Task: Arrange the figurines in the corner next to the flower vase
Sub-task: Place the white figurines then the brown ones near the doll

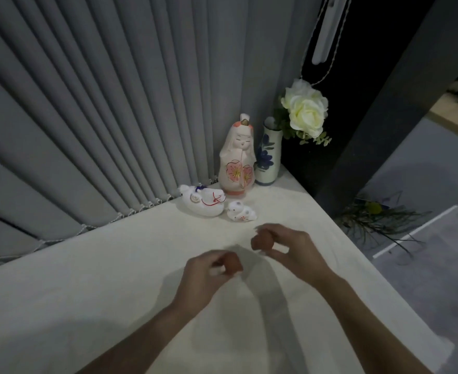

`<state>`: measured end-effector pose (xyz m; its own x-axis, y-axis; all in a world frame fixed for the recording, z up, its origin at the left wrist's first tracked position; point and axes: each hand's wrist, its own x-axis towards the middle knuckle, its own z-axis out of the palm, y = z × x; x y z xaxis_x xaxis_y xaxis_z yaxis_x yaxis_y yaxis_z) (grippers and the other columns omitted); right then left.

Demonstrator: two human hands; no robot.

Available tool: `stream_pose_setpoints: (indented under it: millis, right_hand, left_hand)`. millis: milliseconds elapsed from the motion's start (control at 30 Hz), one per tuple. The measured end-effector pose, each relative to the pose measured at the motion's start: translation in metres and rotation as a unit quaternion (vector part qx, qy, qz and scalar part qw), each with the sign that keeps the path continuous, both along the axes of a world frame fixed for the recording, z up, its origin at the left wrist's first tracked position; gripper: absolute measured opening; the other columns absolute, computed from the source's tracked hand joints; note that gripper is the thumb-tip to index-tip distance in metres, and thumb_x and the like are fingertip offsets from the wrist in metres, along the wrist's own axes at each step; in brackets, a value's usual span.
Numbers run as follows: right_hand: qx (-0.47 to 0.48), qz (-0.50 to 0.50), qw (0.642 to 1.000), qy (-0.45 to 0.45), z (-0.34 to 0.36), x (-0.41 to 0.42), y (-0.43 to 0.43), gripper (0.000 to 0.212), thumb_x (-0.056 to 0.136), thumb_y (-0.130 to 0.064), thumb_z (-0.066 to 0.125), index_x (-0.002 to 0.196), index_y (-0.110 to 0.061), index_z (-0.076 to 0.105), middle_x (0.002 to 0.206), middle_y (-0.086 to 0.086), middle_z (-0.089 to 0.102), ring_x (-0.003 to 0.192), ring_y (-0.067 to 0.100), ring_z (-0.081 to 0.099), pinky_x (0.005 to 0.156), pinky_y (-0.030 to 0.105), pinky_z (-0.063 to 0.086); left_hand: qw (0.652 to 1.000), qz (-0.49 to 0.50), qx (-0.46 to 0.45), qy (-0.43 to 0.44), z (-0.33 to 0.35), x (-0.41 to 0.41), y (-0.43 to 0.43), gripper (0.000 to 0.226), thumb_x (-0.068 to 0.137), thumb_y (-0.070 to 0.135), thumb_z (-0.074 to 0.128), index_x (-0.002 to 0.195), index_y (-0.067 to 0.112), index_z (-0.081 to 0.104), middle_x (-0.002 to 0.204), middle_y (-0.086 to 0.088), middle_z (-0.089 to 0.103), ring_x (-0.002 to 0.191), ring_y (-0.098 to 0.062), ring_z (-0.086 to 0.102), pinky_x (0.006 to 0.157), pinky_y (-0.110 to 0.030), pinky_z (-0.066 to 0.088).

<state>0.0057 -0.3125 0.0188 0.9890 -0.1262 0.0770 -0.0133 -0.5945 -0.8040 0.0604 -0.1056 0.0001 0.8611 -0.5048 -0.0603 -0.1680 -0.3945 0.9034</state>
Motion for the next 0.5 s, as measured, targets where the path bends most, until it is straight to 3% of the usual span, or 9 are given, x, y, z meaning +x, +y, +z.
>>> stream_pose_setpoints:
  millis: [133, 233, 367, 500]
  right_hand:
    - [0.003, -0.072, 0.996, -0.059, 0.036, 0.037, -0.051, 0.044, 0.069, -0.003, 0.078, 0.11, -0.013, 0.063, 0.101, -0.006, 0.066, 0.089, 0.003, 0.064, 0.088, 0.011, 0.051]
    - [-0.007, -0.119, 0.991, -0.059, 0.047, 0.061, -0.084, 0.047, 0.069, -0.004, 0.077, 0.111, -0.018, 0.062, 0.102, 0.002, 0.068, 0.092, 0.013, 0.067, 0.089, 0.022, 0.054]
    - [-0.018, -0.166, 0.986, 0.004, 0.035, 0.088, -0.112, 0.048, 0.067, -0.003, 0.077, 0.109, -0.021, 0.062, 0.1, 0.009, 0.072, 0.092, 0.022, 0.069, 0.092, 0.038, 0.055]
    - [-0.077, -0.132, 0.983, 0.098, 0.008, 0.104, -0.128, 0.045, 0.067, -0.006, 0.078, 0.107, -0.015, 0.062, 0.096, 0.01, 0.073, 0.091, 0.024, 0.069, 0.09, 0.038, 0.055]
  left_hand:
    - [0.997, -0.021, -0.036, -0.06, 0.034, 0.049, -0.065, 0.027, 0.07, -0.007, 0.076, 0.085, 0.015, 0.071, 0.079, 0.022, 0.068, 0.076, 0.016, 0.062, 0.075, 0.003, 0.045]
    - [0.996, -0.024, -0.021, -0.086, 0.048, 0.08, -0.113, 0.025, 0.072, 0.0, 0.077, 0.094, 0.008, 0.071, 0.084, 0.004, 0.07, 0.082, -0.009, 0.065, 0.074, -0.003, 0.049]
    - [0.993, -0.025, 0.042, -0.106, 0.039, 0.111, -0.163, 0.029, 0.072, 0.004, 0.077, 0.099, 0.006, 0.07, 0.094, -0.017, 0.073, 0.088, -0.031, 0.066, 0.083, -0.039, 0.056]
    - [0.984, -0.036, 0.112, -0.133, 0.01, 0.126, -0.187, 0.025, 0.075, 0.007, 0.072, 0.1, 0.011, 0.071, 0.09, -0.014, 0.075, 0.084, -0.029, 0.067, 0.071, -0.03, 0.049]
